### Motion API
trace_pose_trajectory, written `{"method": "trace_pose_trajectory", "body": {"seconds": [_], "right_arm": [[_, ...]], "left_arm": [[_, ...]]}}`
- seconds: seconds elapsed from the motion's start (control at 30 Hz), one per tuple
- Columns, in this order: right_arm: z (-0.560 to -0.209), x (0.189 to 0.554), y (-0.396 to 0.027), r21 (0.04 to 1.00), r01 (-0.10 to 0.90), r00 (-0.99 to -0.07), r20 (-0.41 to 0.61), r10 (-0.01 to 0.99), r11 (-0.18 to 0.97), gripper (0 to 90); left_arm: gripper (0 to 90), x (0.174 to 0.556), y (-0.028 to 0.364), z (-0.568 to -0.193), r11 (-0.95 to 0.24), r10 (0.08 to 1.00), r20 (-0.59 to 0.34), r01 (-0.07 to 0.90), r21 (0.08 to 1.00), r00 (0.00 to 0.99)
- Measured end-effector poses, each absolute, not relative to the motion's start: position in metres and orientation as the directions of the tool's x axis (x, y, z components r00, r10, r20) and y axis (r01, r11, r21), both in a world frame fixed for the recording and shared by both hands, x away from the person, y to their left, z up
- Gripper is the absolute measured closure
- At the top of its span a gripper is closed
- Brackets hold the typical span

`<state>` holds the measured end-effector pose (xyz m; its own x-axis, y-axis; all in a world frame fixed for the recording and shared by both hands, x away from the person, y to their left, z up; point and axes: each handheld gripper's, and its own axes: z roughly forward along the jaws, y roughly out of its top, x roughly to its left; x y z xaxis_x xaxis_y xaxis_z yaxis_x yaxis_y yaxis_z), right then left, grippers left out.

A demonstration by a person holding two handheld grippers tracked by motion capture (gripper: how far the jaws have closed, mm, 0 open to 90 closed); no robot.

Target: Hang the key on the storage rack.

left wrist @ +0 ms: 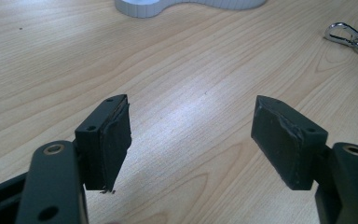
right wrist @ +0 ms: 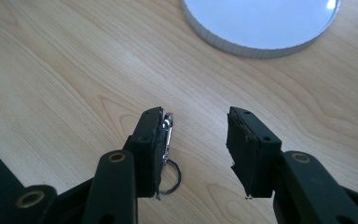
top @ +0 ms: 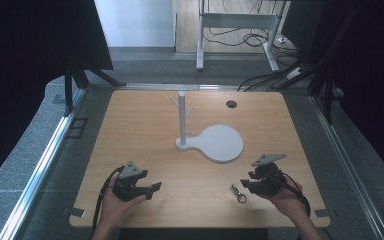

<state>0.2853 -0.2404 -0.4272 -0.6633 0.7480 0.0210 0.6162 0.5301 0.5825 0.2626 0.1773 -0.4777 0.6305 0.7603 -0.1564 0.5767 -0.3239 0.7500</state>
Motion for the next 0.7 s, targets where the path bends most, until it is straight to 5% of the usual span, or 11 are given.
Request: {"method": "trace_pose_trajectory", "body": {"seconds": [0.7], "right_arm": [[-0.457,0.291,-0.216,0.461,0.633,-0.707,0.016,0.707,0.622,61.6]], "left_arm": [[28.9,0.263,0.178,-0.478,-0.326,0.757,-0.159,0.577,0.749,0.634]]}}
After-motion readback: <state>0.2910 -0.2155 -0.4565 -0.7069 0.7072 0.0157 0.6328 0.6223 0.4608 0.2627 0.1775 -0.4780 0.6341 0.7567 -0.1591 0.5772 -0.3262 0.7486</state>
